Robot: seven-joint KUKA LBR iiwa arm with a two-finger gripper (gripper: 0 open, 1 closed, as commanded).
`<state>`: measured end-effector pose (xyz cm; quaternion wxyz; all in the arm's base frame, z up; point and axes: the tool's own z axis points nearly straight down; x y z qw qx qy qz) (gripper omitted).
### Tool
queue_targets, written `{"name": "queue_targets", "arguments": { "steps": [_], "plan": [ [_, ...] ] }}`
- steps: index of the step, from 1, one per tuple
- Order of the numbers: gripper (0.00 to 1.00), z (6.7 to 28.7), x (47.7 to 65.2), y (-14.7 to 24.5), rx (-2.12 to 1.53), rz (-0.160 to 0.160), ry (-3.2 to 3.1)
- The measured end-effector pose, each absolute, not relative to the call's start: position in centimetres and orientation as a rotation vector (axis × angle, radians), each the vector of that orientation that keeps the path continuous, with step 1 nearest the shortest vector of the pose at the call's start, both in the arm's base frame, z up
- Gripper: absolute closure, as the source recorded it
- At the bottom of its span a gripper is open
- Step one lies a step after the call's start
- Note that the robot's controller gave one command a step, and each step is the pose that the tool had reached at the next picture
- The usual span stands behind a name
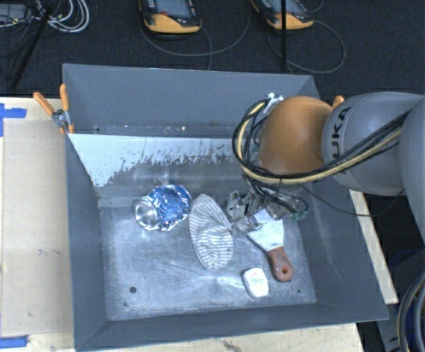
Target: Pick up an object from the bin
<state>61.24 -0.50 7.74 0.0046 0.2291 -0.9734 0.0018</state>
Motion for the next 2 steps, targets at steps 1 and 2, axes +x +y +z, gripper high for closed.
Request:
{"name": "queue_targets", "arguments": {
  "steps": [1, 2],
  "plan": [
    [1.00, 7.7, 61.3, -0.5, 0.717, 0.005, -3.050],
    [1.00, 20.1, 60.1, 0.2, 1.330, -0.002, -2.848]
  ]
}}
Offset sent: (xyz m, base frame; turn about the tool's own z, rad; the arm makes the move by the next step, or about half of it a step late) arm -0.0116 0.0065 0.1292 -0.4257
